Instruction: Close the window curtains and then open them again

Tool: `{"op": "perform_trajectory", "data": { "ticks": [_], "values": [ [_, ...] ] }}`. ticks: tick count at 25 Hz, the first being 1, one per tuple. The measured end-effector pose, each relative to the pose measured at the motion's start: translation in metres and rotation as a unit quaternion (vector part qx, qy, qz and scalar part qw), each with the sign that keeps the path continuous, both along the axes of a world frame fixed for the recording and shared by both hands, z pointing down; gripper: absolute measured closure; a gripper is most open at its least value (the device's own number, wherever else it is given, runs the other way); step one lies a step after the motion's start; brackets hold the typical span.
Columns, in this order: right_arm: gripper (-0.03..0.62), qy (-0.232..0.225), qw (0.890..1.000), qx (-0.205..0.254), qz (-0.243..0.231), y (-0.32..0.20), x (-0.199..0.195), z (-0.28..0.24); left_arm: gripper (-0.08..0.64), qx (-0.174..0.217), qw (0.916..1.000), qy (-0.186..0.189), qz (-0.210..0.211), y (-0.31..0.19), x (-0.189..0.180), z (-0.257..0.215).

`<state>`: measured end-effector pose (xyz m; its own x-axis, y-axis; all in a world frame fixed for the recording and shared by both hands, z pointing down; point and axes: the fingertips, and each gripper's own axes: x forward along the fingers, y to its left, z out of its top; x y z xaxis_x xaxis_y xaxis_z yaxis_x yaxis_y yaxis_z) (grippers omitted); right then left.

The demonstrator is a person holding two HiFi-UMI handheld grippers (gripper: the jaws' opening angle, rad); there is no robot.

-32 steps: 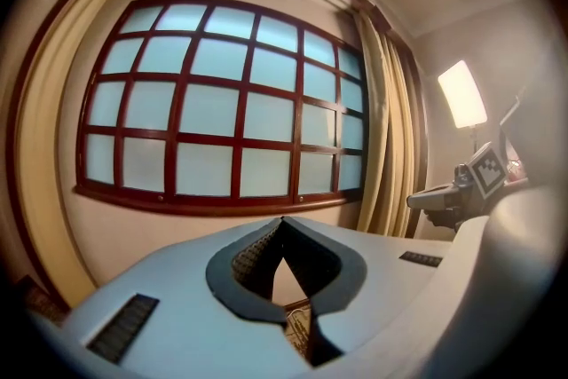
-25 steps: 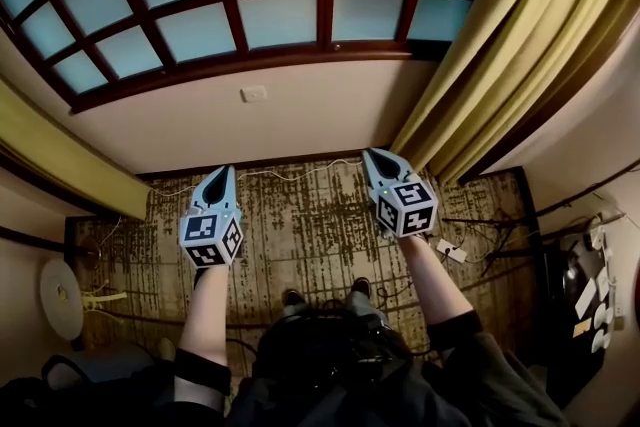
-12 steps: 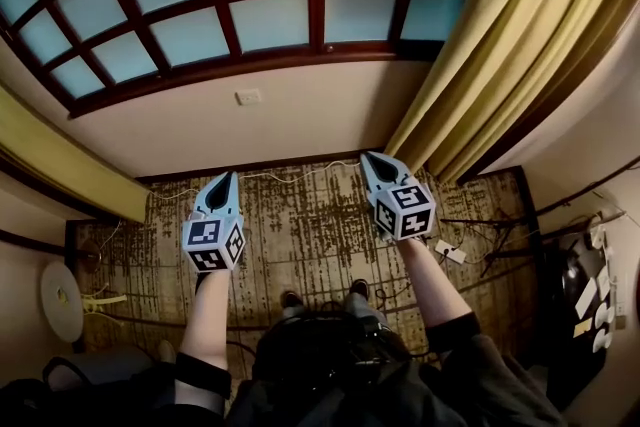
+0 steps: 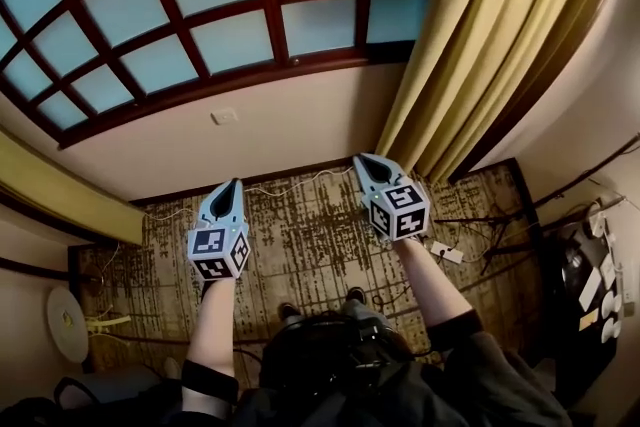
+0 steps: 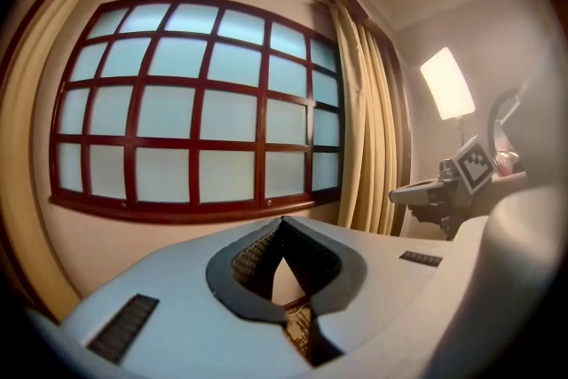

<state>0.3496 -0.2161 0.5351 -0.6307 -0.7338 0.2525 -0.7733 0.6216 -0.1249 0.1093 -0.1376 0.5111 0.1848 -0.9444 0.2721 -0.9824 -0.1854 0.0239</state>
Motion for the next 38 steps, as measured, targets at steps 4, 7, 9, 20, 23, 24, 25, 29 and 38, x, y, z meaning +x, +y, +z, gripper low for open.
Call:
{"op": "perform_trajectory", "data": {
  "ticks": [4, 7, 9, 20, 23, 24, 25, 29, 38],
  "values": [
    [0.591, 0.000, 1.000, -0.001, -0.004, -0.015, 0.023, 0.003, 0.560, 0.007, 0.9999, -0.005, 0.005, -0.019, 0.029, -0.003],
    [0.591, 0.000, 1.000, 0.001, -0.005, -0.027, 0.040, 0.003, 0.560, 0.010, 0.9999, -0.009, 0.009, -0.033, 0.049, -0.005],
    [0.591, -0.003, 1.000, 0.003, -0.005, -0.034, 0.049, 0.003, 0.560, 0.011, 0.9998, -0.012, 0.012, -0.041, 0.061, -0.006],
    [0.590, -0.004, 1.000, 0.009, -0.009, -0.060, 0.087, -0.001, 0.560, 0.020, 0.9989, -0.024, 0.034, -0.078, 0.120, -0.020],
    [0.589, -0.002, 1.000, 0.010, -0.004, -0.068, 0.092, -0.001, 0.560, 0.019, 0.9985, -0.026, 0.045, -0.090, 0.132, -0.021],
    [0.589, -0.003, 1.000, 0.010, -0.002, -0.071, 0.093, 0.000, 0.560, 0.018, 0.9982, -0.027, 0.050, -0.093, 0.135, -0.020],
    [0.589, -0.003, 1.000, 0.009, 0.000, -0.073, 0.093, 0.000, 0.560, 0.018, 0.9979, -0.028, 0.055, -0.096, 0.138, -0.020],
    [0.588, 0.002, 1.000, 0.013, 0.013, -0.086, 0.094, -0.001, 0.560, 0.017, 0.9959, -0.027, 0.085, -0.114, 0.151, -0.021],
    [0.556, 0.030, 0.994, 0.061, 0.082, -0.143, 0.099, -0.039, 0.560, 0.043, 0.9898, -0.019, 0.135, -0.166, 0.153, -0.031]
  ]
}}
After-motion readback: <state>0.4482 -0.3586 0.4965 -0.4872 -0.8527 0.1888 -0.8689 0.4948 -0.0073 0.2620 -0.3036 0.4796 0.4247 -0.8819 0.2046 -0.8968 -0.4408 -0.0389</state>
